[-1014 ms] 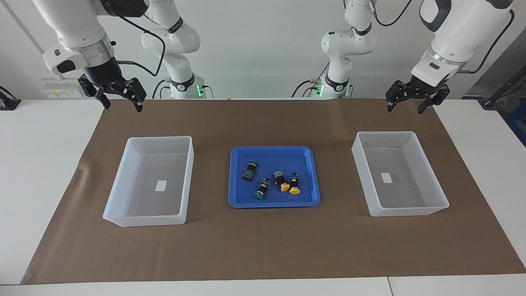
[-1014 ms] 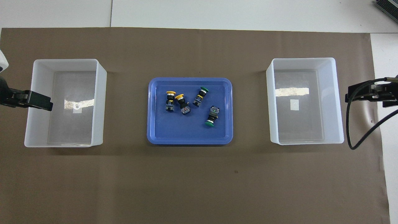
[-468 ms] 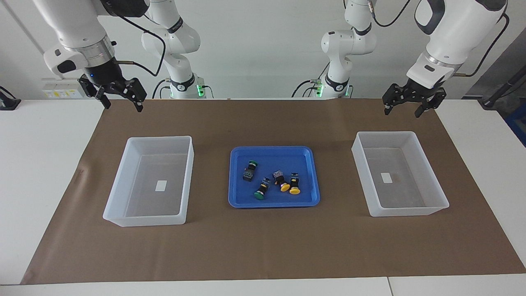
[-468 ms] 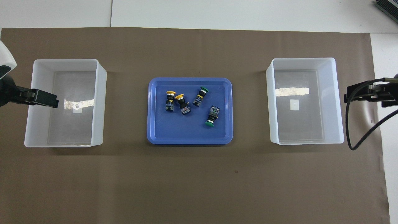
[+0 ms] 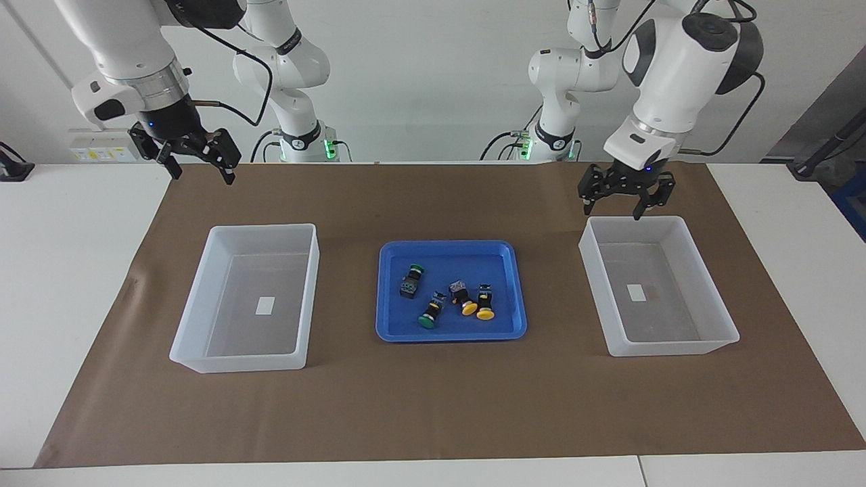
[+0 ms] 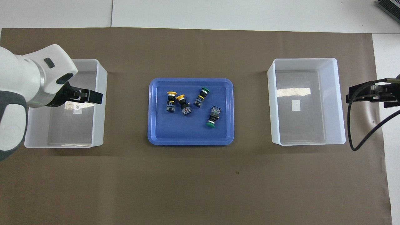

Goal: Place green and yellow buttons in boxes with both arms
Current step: 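Reach the left gripper over the blue tray toward a yellow button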

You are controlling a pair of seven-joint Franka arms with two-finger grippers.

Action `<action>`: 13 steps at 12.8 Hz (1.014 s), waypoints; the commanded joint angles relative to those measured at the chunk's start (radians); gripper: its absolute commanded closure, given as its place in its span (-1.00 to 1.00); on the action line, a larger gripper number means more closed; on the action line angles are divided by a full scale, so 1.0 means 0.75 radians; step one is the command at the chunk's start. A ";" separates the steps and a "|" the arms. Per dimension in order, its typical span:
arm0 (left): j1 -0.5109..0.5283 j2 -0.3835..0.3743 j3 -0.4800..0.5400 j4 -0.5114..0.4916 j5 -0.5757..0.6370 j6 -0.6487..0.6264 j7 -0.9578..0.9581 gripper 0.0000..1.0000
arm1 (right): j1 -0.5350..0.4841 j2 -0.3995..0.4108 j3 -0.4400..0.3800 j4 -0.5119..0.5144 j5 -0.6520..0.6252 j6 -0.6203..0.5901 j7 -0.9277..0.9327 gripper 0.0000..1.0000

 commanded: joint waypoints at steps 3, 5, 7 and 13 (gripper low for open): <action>-0.192 0.153 0.014 -0.048 0.025 0.251 -0.256 -1.00 | 0.033 -0.023 0.011 -0.067 -0.010 0.067 0.065 -1.00; -0.209 0.167 0.014 -0.119 0.025 0.388 -0.291 -1.00 | 0.065 -0.023 0.011 -0.096 -0.008 0.098 0.104 -1.00; -0.225 0.200 0.014 -0.164 0.025 0.478 -0.293 -1.00 | 0.068 -0.025 0.011 -0.106 -0.008 0.106 0.105 -1.00; -0.274 0.380 0.014 -0.156 0.025 0.691 -0.403 -1.00 | 0.066 -0.037 0.011 -0.122 -0.008 0.102 0.105 -1.00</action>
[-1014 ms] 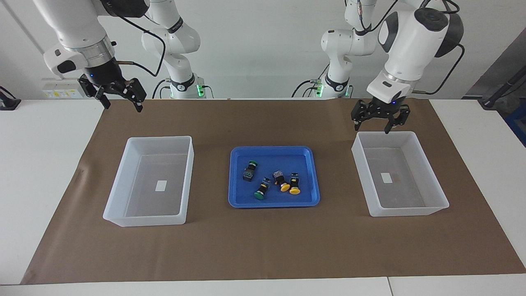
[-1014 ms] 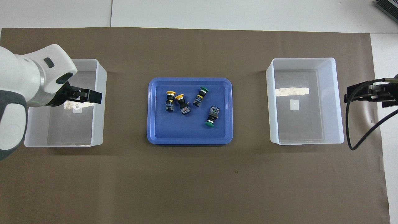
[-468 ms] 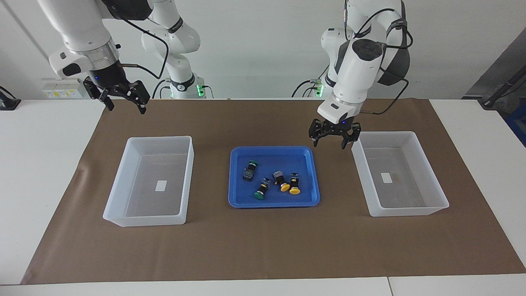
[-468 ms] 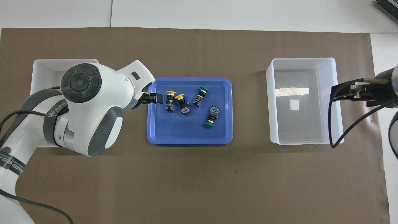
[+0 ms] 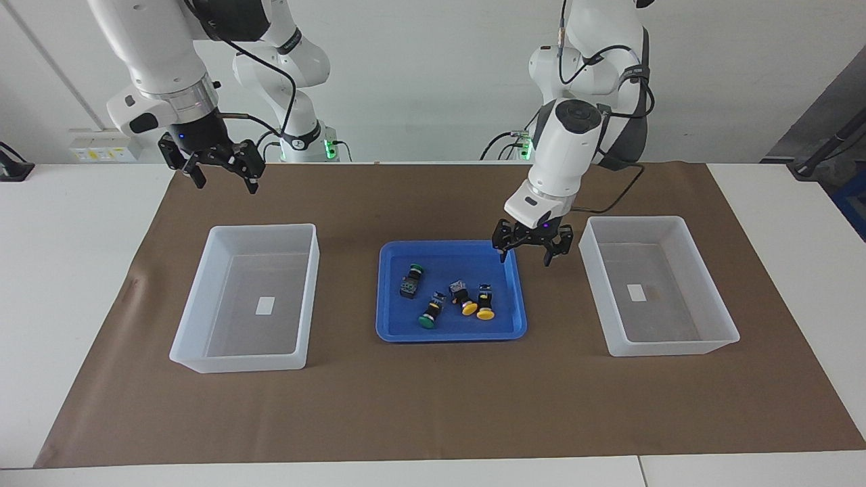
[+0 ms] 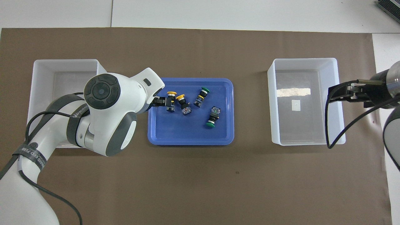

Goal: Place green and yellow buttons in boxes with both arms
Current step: 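Reach the left gripper over the blue tray toward a yellow button, then grasp a yellow-capped button in the tray with the left gripper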

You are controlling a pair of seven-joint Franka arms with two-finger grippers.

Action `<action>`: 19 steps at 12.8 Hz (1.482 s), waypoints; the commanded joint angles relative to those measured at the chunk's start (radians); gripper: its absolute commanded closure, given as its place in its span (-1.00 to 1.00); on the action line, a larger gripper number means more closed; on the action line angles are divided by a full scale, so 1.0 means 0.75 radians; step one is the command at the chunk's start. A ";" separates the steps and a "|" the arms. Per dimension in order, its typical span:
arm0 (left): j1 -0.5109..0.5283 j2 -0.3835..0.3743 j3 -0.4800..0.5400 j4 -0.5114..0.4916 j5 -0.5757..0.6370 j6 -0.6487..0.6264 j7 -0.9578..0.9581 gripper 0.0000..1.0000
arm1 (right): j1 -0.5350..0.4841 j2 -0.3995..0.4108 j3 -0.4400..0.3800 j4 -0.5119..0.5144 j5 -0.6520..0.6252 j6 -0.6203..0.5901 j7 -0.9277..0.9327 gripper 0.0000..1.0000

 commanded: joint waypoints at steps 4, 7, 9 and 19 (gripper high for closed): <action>-0.059 0.117 0.015 -0.006 0.018 0.175 -0.153 -1.00 | -0.013 -0.040 0.010 -0.055 -0.008 0.026 0.017 -1.00; -0.079 0.141 0.015 -0.012 0.018 0.209 -0.170 -1.00 | -0.013 -0.040 0.010 -0.057 -0.008 0.026 0.017 -1.00; -0.082 0.146 0.015 -0.038 0.018 0.244 -0.198 -0.96 | -0.013 -0.040 0.010 -0.057 -0.008 0.026 0.017 -1.00; -0.104 0.125 0.017 -0.143 0.018 0.310 -0.203 0.58 | -0.013 -0.040 0.010 -0.057 -0.008 0.022 0.023 -1.00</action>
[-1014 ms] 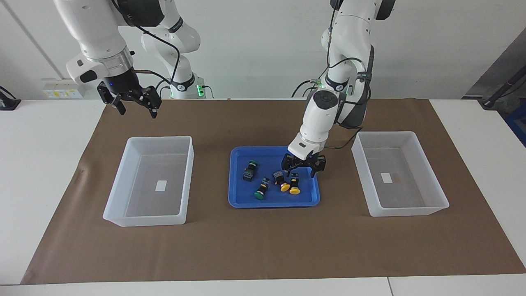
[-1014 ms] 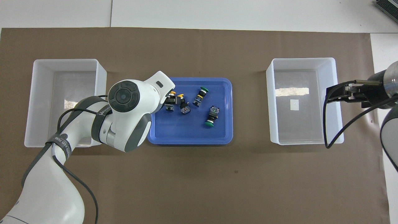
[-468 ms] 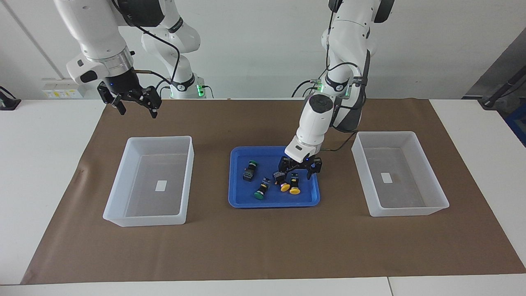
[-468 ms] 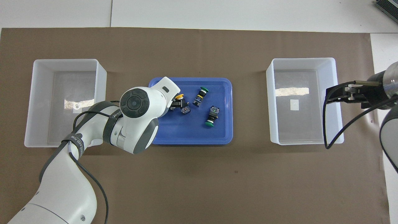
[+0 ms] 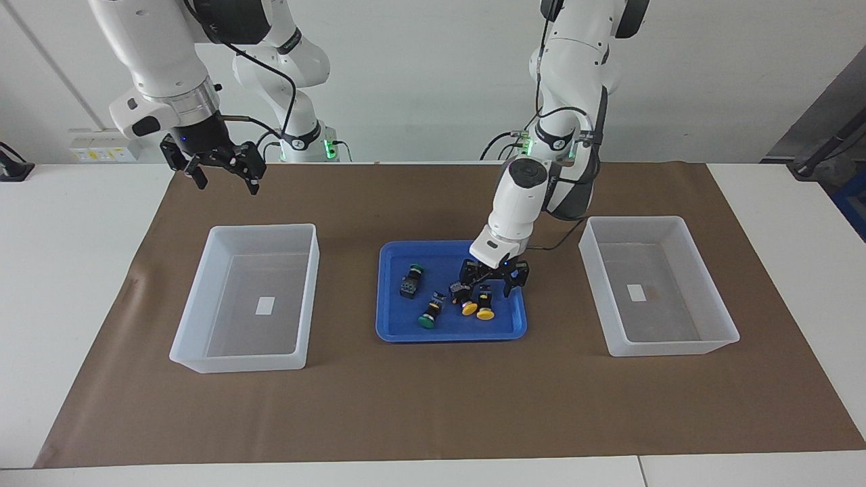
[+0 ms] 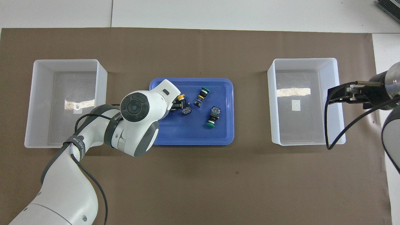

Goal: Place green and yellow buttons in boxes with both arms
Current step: 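Grasp a yellow-capped button in the tray with the left gripper, then carry the yellow button into the box while the right gripper reaches the tray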

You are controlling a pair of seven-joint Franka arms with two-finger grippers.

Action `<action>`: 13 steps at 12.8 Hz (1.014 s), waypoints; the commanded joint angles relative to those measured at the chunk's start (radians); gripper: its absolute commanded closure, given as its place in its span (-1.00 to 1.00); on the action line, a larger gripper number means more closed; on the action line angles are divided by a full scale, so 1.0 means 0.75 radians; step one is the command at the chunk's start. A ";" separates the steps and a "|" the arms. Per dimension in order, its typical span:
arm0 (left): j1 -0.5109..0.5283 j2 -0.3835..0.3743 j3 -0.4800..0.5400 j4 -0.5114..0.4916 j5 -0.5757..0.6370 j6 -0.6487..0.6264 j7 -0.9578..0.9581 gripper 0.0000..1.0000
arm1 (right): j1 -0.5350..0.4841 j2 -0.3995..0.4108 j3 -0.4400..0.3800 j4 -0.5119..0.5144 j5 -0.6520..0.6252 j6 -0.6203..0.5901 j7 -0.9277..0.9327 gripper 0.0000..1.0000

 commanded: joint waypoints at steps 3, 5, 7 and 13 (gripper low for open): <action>-0.034 -0.098 0.018 -0.040 0.016 -0.094 -0.037 1.00 | -0.004 -0.037 0.012 -0.049 0.000 0.028 0.075 -1.00; -0.016 -0.198 0.024 -0.038 0.016 -0.208 -0.032 1.00 | 0.026 -0.037 0.014 -0.051 0.002 0.036 0.086 -1.00; 0.029 -0.298 0.035 -0.032 0.018 -0.300 -0.020 1.00 | 0.041 -0.037 0.018 -0.098 0.016 0.111 0.125 -1.00; 0.354 -0.419 0.033 -0.018 0.025 -0.419 0.179 1.00 | 0.349 0.177 0.016 -0.188 0.029 0.477 0.543 -1.00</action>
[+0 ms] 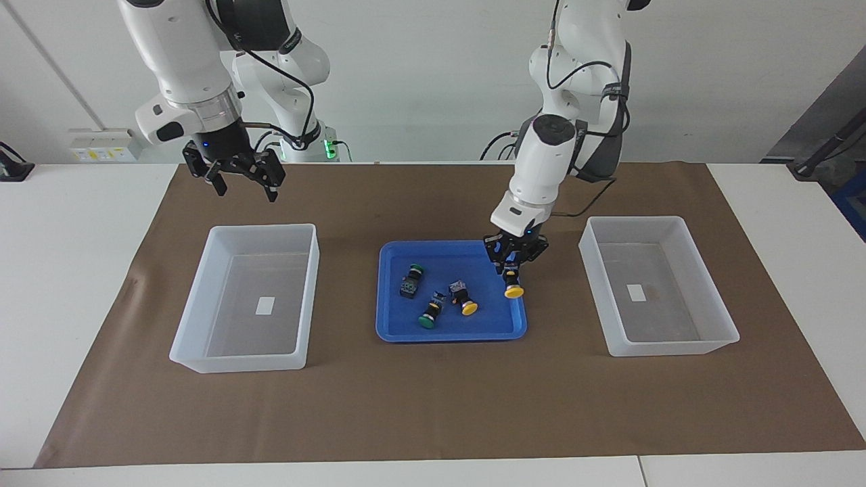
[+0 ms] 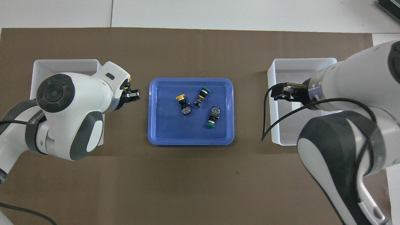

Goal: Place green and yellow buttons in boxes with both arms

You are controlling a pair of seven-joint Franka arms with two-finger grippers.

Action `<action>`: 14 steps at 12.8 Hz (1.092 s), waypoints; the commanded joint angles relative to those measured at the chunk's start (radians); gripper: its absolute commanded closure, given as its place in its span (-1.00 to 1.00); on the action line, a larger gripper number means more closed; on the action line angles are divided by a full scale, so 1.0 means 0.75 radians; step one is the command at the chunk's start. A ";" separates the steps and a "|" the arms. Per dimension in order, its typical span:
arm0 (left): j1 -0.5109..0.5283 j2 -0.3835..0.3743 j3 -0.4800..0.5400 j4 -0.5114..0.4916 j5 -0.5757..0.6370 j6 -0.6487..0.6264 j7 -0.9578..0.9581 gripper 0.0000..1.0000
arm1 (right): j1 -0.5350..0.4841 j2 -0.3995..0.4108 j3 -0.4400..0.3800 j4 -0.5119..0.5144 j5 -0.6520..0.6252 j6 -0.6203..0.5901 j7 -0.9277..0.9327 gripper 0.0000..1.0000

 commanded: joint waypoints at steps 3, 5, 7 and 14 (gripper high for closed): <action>0.284 -0.029 -0.015 -0.027 0.022 0.046 0.345 1.00 | 0.182 0.260 0.004 -0.005 0.014 0.332 0.330 -1.00; 0.374 -0.007 -0.017 -0.043 0.016 0.126 0.494 1.00 | 0.217 0.328 0.006 -0.005 0.014 0.415 0.379 -1.00; 0.460 0.006 -0.017 -0.102 0.012 0.195 0.658 1.00 | 0.270 0.381 0.006 -0.013 0.012 0.480 0.443 -1.00; 0.545 0.161 -0.017 -0.146 0.009 0.402 0.714 1.00 | 0.340 0.435 0.004 -0.140 0.002 0.595 0.449 -0.89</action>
